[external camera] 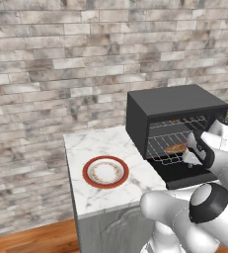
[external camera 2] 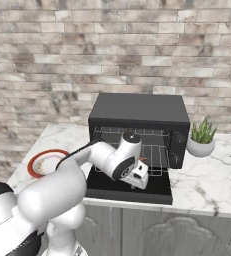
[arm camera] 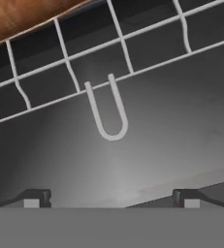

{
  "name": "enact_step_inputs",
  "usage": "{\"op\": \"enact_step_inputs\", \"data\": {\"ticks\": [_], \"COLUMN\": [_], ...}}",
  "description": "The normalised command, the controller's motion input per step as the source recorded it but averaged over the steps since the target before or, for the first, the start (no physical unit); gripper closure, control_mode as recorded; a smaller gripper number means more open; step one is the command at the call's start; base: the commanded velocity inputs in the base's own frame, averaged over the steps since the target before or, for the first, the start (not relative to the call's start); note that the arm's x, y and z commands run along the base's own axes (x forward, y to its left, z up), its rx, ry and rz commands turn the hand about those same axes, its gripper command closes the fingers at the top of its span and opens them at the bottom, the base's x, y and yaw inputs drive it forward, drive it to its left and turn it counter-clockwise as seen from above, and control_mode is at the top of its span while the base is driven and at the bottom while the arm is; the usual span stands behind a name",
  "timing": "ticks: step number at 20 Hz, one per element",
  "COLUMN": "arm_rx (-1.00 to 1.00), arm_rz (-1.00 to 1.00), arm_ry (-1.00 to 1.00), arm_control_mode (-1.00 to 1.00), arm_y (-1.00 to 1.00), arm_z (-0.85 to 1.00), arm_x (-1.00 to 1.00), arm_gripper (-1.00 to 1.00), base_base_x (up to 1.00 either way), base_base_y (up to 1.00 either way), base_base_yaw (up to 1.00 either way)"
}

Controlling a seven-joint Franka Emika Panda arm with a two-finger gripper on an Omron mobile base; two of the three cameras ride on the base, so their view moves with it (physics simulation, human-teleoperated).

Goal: Open the toaster oven door. Place the baguette on the bottom rack in the toaster oven and place the chicken drumstick on the top rack.

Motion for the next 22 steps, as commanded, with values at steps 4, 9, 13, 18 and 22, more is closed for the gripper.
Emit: {"op": "enact_step_inputs", "data": {"ticks": [4,9,13,18,22], "arm_rx": [0.0,0.0,0.0,0.0,0.0], "arm_rz": [0.0,0.0,0.0,0.0,0.0], "arm_ry": [0.0,0.0,0.0,-0.01,-0.05], "arm_control_mode": [-1.0,-1.0,-1.0,-1.0,-1.0], "arm_y": [0.0,0.0,0.0,0.0,0.01], "arm_z": [-0.07,-0.09,-0.1,-0.07,-0.03], "arm_x": [0.15,0.12,0.14,0.1,0.12], "arm_gripper": [-1.0,-1.0,-1.0,-1.0,-1.0], "base_base_x": [0.0,0.0,0.0,0.0,0.0], "base_base_y": [0.0,0.0,0.0,0.0,0.0], "base_base_yaw": [0.0,0.0,0.0,0.0,0.0]}}
